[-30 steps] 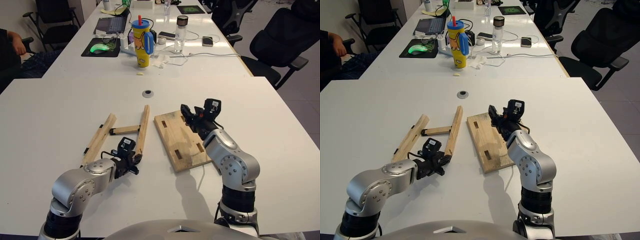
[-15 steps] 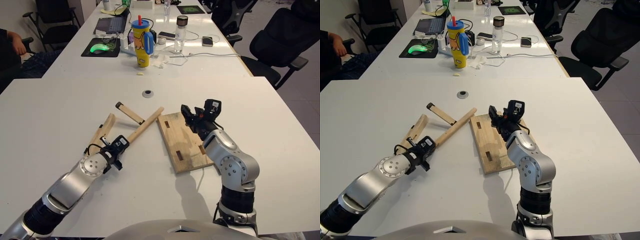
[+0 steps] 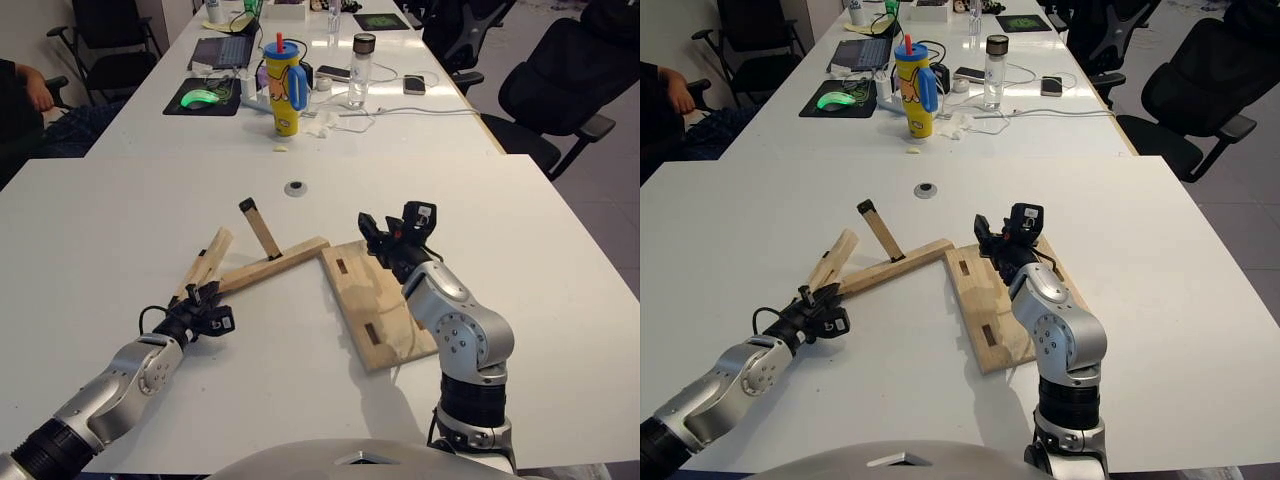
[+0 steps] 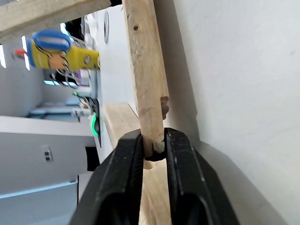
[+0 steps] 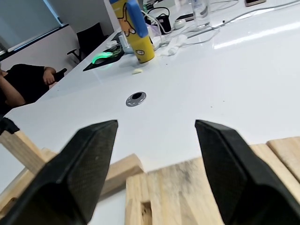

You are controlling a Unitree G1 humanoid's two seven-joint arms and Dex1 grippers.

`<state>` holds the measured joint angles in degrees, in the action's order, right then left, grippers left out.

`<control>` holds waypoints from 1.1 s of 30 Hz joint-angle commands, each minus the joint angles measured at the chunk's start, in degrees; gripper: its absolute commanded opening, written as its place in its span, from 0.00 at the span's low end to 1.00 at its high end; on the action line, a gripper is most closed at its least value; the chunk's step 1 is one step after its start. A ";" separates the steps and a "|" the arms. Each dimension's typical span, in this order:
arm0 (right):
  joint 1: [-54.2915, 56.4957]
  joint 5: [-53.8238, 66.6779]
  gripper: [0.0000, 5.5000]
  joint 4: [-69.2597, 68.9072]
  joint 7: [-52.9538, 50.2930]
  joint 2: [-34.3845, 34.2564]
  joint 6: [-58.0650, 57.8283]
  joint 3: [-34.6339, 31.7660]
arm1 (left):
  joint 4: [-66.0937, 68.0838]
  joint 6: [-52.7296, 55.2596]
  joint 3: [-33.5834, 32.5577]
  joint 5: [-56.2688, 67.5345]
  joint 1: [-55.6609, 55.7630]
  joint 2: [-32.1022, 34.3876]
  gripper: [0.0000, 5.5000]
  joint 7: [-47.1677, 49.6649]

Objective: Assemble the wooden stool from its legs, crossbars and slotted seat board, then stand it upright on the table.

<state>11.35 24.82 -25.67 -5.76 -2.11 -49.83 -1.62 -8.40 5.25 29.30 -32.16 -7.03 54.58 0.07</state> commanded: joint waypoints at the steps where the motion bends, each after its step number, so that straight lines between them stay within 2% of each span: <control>1: -0.18 -0.92 0.56 -0.02 0.57 0.30 0.60 0.17 | 5.78 -4.70 0.79 0.30 -6.52 -1.98 0.24 -1.72; 5: -0.74 -1.20 0.56 -0.03 1.06 0.38 0.43 0.10 | 8.74 -7.92 -1.13 -0.42 -7.50 -3.74 0.36 -0.78; 7: -1.20 -1.20 0.56 -0.33 1.64 0.63 -0.14 0.52 | 9.80 -9.19 -1.92 -0.44 -8.41 -4.51 0.39 -0.79; 13: -11.14 -2.37 0.56 -6.69 4.41 7.67 -7.67 5.20 | 9.09 -14.88 -7.04 5.93 -13.65 -5.31 0.49 -2.06; 16: -16.93 -2.90 0.56 -9.96 4.58 10.79 -11.86 7.08 | 8.72 -27.62 -8.72 12.81 -18.91 -2.46 0.55 -3.37; 20: -25.39 -0.51 0.56 -20.05 5.46 12.61 -16.47 5.71 | 15.95 -40.84 -10.85 13.19 -22.36 0.87 0.63 -3.04; 24: -30.26 1.01 0.56 -30.16 6.89 16.53 -22.29 6.48 | 18.05 -51.95 -15.00 22.64 -23.19 2.92 0.64 -6.28; 26: -31.57 1.14 0.56 -32.14 5.91 15.07 -23.96 5.40 | 17.97 -52.20 -16.61 30.06 -18.34 2.04 0.64 -10.48; 29: -35.67 0.31 0.56 -33.90 5.10 15.86 -25.02 5.74 | 19.83 -46.77 -17.62 35.29 -4.65 -3.52 0.64 -15.50; 31: -37.13 0.09 0.56 -34.12 5.25 16.89 -26.62 5.74 | 18.23 -40.81 -18.90 39.61 0.54 -5.46 0.64 -18.48; 33: -38.69 1.05 0.56 -32.56 5.35 12.71 -28.97 3.30 | 16.58 -31.65 -18.84 43.90 4.78 -6.93 0.64 -23.44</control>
<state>-24.88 25.42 -59.99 0.03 13.95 -75.07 4.07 9.86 -35.16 11.01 8.00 -6.27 49.04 -18.37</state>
